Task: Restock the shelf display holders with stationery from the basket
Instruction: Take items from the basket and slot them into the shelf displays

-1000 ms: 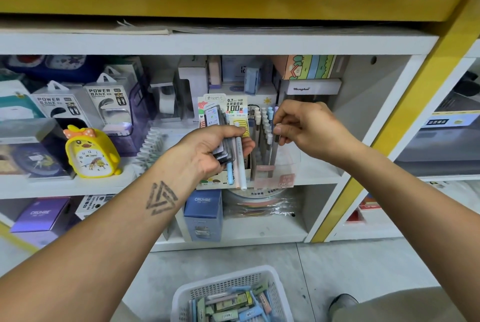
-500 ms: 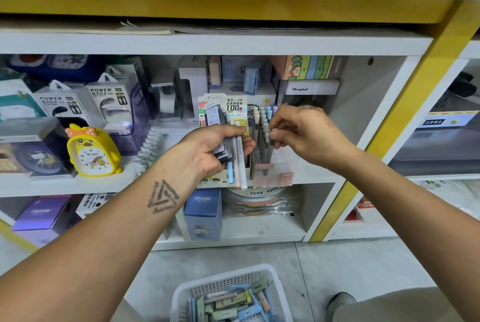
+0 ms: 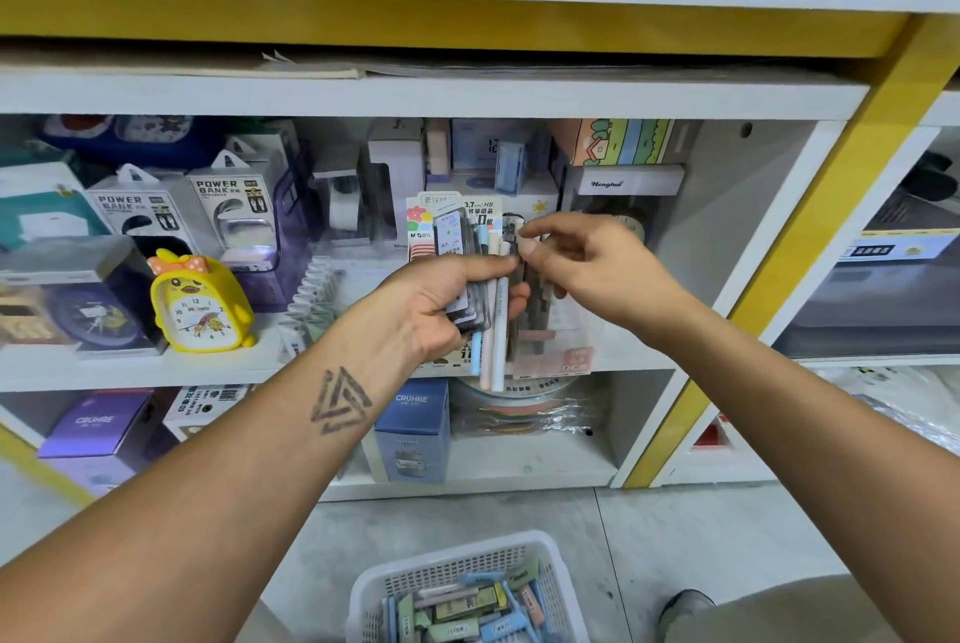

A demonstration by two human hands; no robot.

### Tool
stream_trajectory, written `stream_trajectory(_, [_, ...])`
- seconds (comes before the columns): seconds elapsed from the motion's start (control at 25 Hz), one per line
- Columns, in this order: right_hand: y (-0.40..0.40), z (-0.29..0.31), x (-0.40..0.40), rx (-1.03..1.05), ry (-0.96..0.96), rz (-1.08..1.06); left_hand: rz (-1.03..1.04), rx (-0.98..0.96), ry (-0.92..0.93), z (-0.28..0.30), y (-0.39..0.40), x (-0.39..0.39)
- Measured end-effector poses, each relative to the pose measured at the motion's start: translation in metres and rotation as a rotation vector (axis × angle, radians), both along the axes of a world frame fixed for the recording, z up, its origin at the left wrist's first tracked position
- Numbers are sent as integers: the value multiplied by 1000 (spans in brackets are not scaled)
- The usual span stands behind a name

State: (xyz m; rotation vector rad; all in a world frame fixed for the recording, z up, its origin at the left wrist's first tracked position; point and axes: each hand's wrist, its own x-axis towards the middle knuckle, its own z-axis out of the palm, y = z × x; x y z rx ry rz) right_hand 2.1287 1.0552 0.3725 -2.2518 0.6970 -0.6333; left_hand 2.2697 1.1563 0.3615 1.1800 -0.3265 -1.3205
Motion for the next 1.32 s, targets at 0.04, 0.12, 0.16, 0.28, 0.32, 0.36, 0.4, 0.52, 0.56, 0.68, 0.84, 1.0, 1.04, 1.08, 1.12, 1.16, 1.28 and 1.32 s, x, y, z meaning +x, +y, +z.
stream_trajectory(0.04, [2, 3, 4, 153, -41, -2, -16, -11, -11, 0, 0, -1])
stream_trajectory(0.12, [5, 6, 11, 320, -60, -1, -42, -30, -32, 0, 2, -2])
stream_trajectory(0.16, [5, 7, 14, 391, -69, 2, -55, -36, -37, 0, 2, -2])
stream_trajectory(0.28, [0, 10, 15, 619, -141, -9, -107, -60, -3, 2, 5, 0])
stream_trajectory(0.32, [-4, 11, 14, 690, -196, -20, -116, -72, 23, 3, 6, 1])
stream_trajectory(0.36, [-8, 13, 12, 746, -264, -39, -106, -73, 52, 3, 6, 3])
stream_trajectory(0.4, [-14, 15, 9, 769, -327, -68, -76, -63, 80, 3, 6, 5])
stream_trajectory(0.52, [-29, 20, -3, 477, -358, -204, 55, 17, 99, 1, 4, 11])
stream_trajectory(0.56, [-34, 21, -8, 324, -324, -245, 78, 40, 89, 1, 3, 13])
stream_trajectory(0.68, [-43, 18, -15, 20, -221, -302, 95, 65, 82, 1, 1, 12])
stream_trajectory(0.84, [-47, 1, -14, -157, -107, -241, 91, 48, 110, 0, -3, 8])
stream_trajectory(1.0, [-58, -12, -14, -308, -35, -214, 92, 24, 97, -2, -6, 6])
stream_trajectory(1.04, [-60, -14, -14, -324, -21, -219, 92, 25, 90, -2, -7, 6])
stream_trajectory(1.08, [-63, -15, -14, -326, -15, -228, 90, 28, 84, -3, -7, 6])
stream_trajectory(1.12, [-64, -16, -13, -322, -15, -237, 89, 31, 79, -3, -7, 6])
stream_trajectory(1.16, [-65, -17, -12, -321, -15, -243, 86, 33, 69, -4, -7, 6])
stream_trajectory(1.28, [-68, -20, -6, -355, 24, -238, 72, 22, 47, -4, -9, 3])
stream_trajectory(1.32, [-69, -21, -4, -364, 46, -238, 74, 18, 43, -4, -9, 2])
